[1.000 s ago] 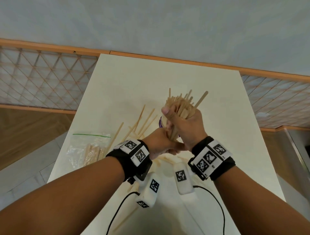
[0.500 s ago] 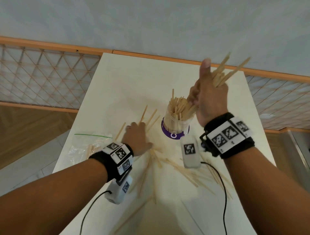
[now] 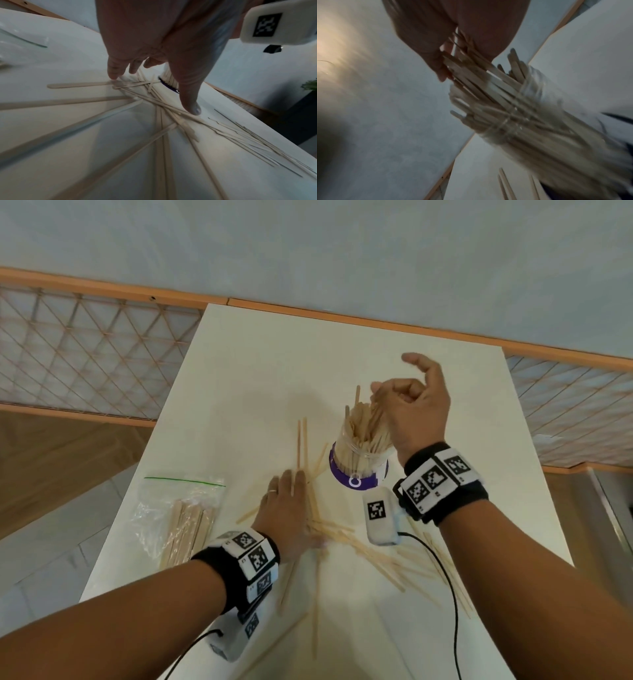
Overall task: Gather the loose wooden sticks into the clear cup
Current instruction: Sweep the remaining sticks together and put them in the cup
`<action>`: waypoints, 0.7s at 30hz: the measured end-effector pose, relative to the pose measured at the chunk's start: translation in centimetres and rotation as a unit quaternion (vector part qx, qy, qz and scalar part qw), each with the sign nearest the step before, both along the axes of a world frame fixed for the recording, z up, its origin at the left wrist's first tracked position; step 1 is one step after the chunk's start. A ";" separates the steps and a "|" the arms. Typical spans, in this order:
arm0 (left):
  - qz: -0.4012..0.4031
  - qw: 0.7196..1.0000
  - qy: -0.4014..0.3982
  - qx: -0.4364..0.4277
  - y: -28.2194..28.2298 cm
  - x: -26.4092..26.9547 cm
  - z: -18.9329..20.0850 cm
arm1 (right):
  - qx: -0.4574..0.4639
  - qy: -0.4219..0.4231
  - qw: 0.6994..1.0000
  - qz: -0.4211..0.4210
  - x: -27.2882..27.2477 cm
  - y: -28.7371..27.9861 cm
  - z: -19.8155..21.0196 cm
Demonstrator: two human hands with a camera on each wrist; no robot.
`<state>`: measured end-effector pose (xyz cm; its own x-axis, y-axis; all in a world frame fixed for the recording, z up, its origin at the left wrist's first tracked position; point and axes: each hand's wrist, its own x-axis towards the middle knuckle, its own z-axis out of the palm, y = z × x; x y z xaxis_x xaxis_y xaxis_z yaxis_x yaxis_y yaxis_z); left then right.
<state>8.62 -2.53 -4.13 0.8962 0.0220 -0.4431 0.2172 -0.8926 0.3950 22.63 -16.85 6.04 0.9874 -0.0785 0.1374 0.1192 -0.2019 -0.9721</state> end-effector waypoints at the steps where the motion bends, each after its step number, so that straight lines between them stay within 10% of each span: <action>1: -0.007 1.000 0.017 0.006 0.1 0.3 0.0 | -0.013 -0.018 1.000 -0.009 0.3 -0.1 0.2; 8: -0.112 0.993 0.033 0.010 -0.7 -0.6 -0.2 | -0.244 -0.063 0.964 0.088 0.2 0.3 -2.0; 18: -0.237 0.967 0.057 0.074 1.1 -8.7 -1.4 | -0.574 -0.131 0.791 0.167 1.1 2.1 -2.7; 21: -0.203 0.977 0.033 0.059 1.4 -8.6 -1.0 | -0.555 -0.085 0.812 0.160 1.3 1.7 -3.0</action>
<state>0.05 -1.16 -5.13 0.8116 -0.2745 -0.5158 -0.1422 -0.9490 0.2813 23.93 -15.20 3.06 0.8924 0.4433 0.0840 0.4512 -0.8749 -0.1759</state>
